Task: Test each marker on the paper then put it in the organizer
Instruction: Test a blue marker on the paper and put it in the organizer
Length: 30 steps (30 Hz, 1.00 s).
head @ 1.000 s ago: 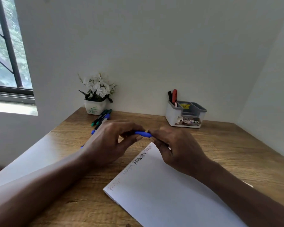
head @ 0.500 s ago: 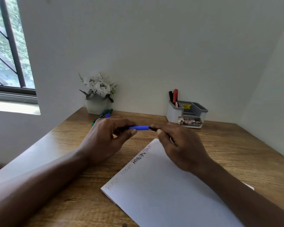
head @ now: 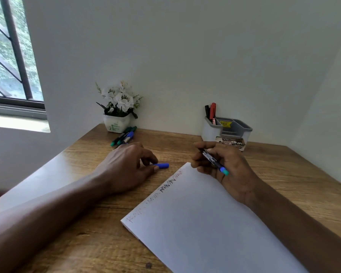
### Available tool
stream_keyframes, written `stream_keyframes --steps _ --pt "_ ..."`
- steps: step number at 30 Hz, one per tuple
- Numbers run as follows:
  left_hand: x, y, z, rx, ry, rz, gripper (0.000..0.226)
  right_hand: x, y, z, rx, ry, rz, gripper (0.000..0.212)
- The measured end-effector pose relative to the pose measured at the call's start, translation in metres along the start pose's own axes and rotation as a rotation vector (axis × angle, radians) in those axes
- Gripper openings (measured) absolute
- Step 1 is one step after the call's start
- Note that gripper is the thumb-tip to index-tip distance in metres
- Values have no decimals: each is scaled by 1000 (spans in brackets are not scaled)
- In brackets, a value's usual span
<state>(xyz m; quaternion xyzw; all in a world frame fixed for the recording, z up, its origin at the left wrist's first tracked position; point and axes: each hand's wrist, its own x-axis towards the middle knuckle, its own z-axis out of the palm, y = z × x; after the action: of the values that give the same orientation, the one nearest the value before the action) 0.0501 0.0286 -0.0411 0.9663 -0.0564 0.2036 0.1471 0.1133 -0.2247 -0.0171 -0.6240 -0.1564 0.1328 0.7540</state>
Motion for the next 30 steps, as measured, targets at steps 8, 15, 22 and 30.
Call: stream_keyframes --steps 8,15,22,30 --pt "-4 3 1 -30 -39 -58 78 4 10 1 -275 -1 -205 30" --pt "-4 16 -2 47 -286 -128 111 2 13 4 -441 -81 -219 30" --pt "0 15 -2 77 -367 -133 110 5 14 7 -532 -87 -106 12" --pt "1 19 -5 84 -407 -142 105 13 16 9 -587 -58 -125 12"
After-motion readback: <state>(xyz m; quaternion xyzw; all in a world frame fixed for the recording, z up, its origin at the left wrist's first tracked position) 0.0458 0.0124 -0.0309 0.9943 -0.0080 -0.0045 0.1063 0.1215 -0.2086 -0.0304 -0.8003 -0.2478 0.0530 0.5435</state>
